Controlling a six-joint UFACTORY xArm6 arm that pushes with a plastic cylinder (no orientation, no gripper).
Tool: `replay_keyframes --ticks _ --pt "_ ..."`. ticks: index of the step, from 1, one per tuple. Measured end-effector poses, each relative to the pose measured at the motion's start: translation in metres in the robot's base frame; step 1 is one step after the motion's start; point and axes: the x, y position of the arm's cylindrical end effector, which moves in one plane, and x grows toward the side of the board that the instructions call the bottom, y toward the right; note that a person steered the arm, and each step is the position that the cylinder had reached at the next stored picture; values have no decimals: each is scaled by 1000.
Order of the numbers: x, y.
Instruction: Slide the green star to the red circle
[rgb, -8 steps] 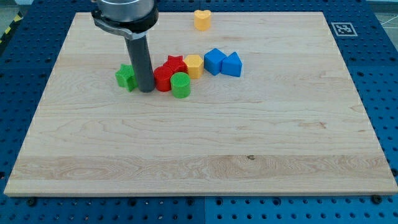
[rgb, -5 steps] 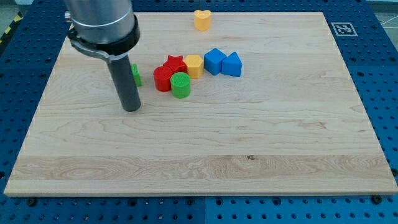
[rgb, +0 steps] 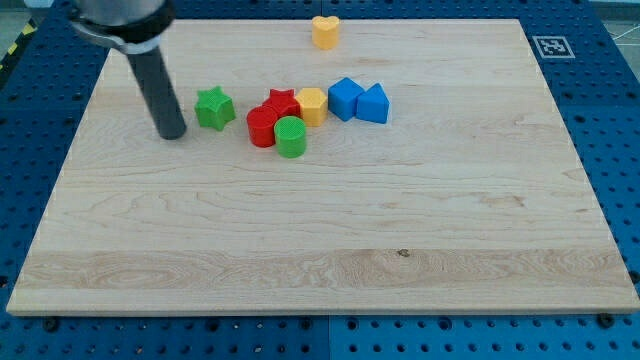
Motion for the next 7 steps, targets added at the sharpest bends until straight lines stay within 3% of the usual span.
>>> replay_keyframes --ticks 1,2,4,7 --pt "-48 -11" --pt "-60 -2" --pt "-43 6" --pt "-33 69"
